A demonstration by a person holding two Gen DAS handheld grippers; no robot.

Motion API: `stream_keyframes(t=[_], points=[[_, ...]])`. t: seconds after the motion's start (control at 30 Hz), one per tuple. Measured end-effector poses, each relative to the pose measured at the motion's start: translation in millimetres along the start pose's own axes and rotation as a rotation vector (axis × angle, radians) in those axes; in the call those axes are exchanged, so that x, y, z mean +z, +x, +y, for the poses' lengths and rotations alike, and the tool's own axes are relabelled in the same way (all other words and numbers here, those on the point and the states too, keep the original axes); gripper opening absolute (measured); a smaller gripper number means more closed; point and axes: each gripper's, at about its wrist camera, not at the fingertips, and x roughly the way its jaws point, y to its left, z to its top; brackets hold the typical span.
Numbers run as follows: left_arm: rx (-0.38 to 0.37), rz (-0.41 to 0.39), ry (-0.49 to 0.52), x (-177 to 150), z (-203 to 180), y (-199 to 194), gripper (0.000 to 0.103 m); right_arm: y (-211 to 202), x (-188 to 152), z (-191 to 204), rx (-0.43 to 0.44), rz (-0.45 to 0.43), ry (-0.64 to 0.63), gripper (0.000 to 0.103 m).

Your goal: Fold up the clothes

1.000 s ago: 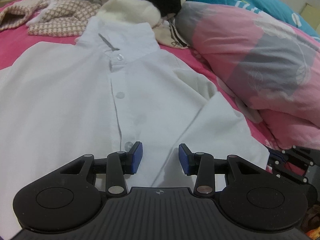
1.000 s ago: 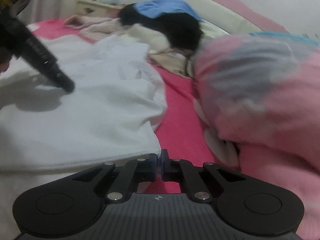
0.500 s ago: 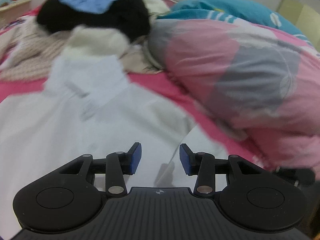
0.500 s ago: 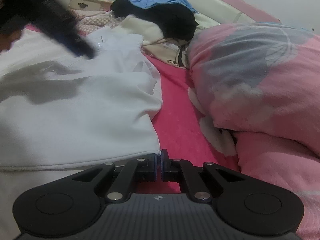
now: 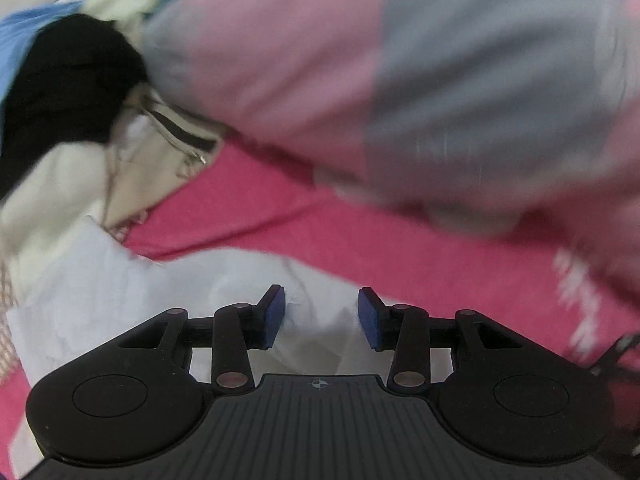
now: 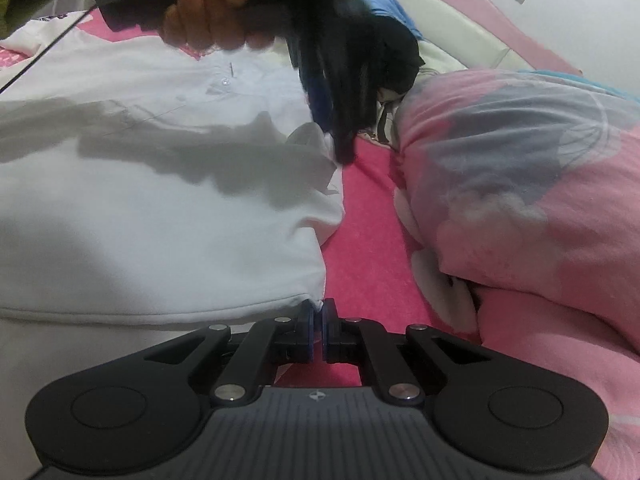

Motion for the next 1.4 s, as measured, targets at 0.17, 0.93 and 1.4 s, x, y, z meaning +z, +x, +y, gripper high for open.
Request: stream_keyframes(t=[0.17, 0.93, 1.4], points=[[-0.056, 0.028, -0.124, -16.8, 18.5, 7.1, 0.001, 2.2, -1.3, -3.6, 0.011, 0.003, 0.013, 0.004], [-0.497, -0.401, -1.079, -84.0, 132.0, 7.1, 0.012, 5.0, -4.2, -7.5, 0.021, 0.013, 0.039, 0.004], [-0.371, -0.239, -0.932, -67.5, 98.4, 37.8, 0.031, -3.3, -8.1, -11.2, -0.019, 0.039, 0.052, 0.016]])
